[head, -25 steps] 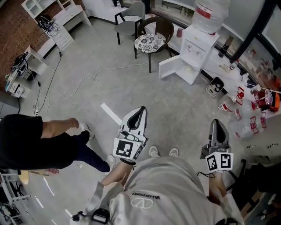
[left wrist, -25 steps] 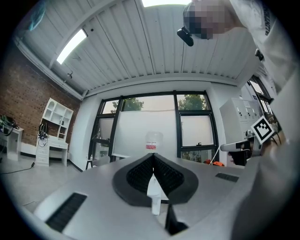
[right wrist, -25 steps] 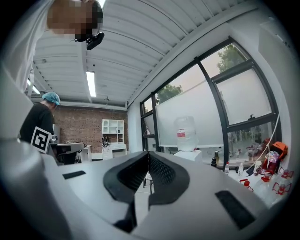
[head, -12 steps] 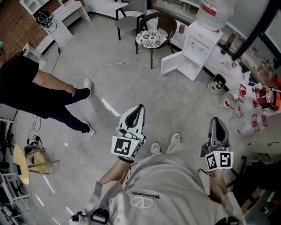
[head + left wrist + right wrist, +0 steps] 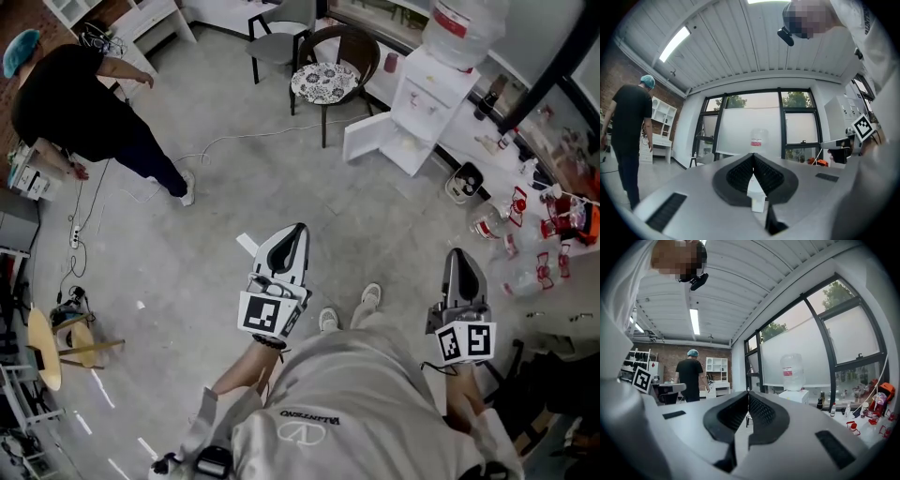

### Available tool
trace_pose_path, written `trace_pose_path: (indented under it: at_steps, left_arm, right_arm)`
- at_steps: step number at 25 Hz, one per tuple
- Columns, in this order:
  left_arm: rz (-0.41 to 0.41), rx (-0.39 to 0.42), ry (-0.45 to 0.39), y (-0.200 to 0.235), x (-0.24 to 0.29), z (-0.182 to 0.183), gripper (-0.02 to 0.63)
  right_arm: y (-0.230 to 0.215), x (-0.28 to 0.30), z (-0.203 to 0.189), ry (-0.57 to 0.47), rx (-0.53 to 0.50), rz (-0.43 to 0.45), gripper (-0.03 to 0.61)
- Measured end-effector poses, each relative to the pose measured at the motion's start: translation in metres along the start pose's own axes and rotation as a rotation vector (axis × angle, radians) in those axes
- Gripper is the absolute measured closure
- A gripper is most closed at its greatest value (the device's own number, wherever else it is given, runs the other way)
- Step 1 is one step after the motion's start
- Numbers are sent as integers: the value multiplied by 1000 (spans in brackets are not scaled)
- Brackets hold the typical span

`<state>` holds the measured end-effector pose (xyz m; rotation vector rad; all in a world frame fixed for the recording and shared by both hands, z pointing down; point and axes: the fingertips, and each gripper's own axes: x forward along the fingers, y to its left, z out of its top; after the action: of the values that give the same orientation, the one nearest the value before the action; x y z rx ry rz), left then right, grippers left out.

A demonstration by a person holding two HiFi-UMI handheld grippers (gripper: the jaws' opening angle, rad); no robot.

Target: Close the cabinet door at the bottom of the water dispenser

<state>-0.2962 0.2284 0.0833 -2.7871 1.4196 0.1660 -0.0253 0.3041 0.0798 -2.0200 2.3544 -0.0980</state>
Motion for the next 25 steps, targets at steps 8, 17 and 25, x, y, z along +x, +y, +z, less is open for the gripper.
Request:
trace_pose_path:
  at_steps: [8, 17, 25]
  left_arm:
    - [-14, 14, 9, -18, 56, -1, 606]
    - [19, 35, 14, -35, 123, -2, 606]
    - [81, 48, 16, -49, 156, -10, 606]
  right_arm:
    - [-49, 24, 2, -5, 29, -11, 562]
    - [-112, 65, 9, -17, 46, 24, 561]
    - [-155, 90, 13, -29, 59, 76, 561]
